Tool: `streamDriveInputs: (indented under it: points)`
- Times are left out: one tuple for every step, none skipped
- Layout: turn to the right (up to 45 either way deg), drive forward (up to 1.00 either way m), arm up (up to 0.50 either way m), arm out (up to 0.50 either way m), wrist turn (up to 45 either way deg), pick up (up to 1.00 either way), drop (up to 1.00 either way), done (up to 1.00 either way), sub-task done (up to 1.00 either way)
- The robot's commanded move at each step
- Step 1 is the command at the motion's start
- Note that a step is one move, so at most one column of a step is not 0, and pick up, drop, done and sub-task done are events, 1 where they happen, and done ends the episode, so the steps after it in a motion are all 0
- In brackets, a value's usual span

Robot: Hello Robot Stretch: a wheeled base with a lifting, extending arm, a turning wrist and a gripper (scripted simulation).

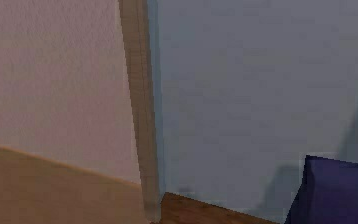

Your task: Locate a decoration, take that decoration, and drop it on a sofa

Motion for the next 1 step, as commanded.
streamDriveInputs:
  points:
    - [0.0,0.0,0.0,0.0,0.0,0.0,0.0,1.0,0.0]
